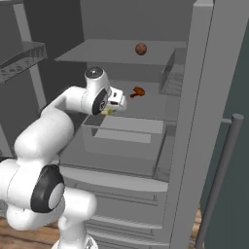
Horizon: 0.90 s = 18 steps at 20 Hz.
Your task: Pick the egg and butter from the fridge and place them by the bowl for mixing.
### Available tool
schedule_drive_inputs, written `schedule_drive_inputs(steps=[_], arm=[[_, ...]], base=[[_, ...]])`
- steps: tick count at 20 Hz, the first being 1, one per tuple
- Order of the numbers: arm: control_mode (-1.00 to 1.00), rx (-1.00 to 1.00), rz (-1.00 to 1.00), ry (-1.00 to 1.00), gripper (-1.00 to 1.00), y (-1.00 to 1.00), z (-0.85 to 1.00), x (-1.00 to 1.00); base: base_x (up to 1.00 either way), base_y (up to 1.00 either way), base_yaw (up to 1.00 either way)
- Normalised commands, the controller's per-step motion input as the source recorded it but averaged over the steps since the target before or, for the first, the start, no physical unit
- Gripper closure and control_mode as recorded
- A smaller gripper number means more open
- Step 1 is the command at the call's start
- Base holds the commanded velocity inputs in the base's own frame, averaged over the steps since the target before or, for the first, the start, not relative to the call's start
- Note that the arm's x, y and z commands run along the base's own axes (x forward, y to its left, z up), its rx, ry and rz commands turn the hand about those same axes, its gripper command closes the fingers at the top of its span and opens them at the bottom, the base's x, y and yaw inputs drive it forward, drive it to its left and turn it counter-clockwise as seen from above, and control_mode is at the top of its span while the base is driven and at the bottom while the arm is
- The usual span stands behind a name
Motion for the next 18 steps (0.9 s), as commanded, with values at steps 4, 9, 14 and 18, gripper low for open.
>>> schedule_drive_inputs(steps=[4, 9, 14, 18], arm=[[-1.0, 0.0, 0.0, -0.03, 1.0, 0.0, 0.03, -0.81], [-1.0, 0.0, 0.0, -0.13, 1.0, 0.0, 0.01, -0.78], [-1.0, 0.0, 0.0, -0.14, 1.0, -0.04, 0.1, -0.6], [-1.0, 0.0, 0.0, 0.0, 1.0, -0.01, 0.12, -0.41]], base=[[0.0, 0.0, 0.0], [0.0, 0.0, 0.0], [0.0, 0.0, 0.0], [0.0, 0.0, 0.0]])
